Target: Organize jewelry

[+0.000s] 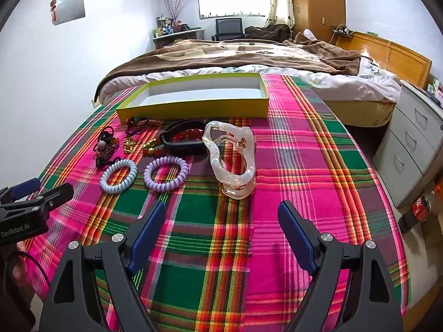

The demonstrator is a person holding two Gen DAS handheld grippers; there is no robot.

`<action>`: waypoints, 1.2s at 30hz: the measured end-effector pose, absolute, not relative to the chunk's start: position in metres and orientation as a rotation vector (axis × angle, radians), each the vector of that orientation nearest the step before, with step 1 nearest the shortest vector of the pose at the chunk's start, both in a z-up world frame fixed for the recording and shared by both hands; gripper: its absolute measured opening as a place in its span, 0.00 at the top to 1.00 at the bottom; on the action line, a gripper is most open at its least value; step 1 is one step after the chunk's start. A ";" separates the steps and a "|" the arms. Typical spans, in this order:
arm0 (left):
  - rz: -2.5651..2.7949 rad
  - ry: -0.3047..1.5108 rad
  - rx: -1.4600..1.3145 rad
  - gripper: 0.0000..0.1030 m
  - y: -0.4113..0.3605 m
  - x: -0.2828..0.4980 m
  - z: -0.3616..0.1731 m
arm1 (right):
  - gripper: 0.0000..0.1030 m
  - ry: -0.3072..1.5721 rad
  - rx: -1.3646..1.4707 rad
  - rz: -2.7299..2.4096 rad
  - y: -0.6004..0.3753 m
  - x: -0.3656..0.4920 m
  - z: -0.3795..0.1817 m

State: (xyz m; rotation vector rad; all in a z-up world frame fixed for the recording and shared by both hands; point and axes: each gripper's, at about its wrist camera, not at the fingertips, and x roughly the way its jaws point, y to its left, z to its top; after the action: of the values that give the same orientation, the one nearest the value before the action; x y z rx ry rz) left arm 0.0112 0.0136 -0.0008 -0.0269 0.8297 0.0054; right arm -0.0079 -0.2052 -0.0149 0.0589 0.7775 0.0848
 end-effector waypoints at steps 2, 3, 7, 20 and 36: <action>0.004 0.833 -0.031 0.00 0.014 0.011 -0.001 | 0.19 0.776 0.058 0.084 -0.205 -0.008 -0.015; 0.005 0.834 -0.032 0.00 0.014 0.011 -0.001 | 0.19 0.775 0.057 0.084 -0.205 -0.009 -0.014; 0.008 0.834 -0.033 0.00 0.014 0.010 -0.001 | 0.19 0.777 0.057 0.083 -0.205 -0.009 -0.014; 0.009 0.838 -0.030 0.00 0.015 0.010 -0.001 | 0.19 0.777 0.059 0.084 -0.206 -0.009 -0.014; 0.011 0.839 -0.033 0.00 0.015 0.012 -0.001 | 0.19 0.777 0.059 0.083 -0.206 -0.010 -0.013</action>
State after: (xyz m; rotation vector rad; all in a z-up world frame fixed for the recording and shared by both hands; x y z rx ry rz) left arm 0.0119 0.0151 -0.0010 -0.0329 0.8388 0.0109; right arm -0.0102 -0.2057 -0.0135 0.0586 0.7772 0.0826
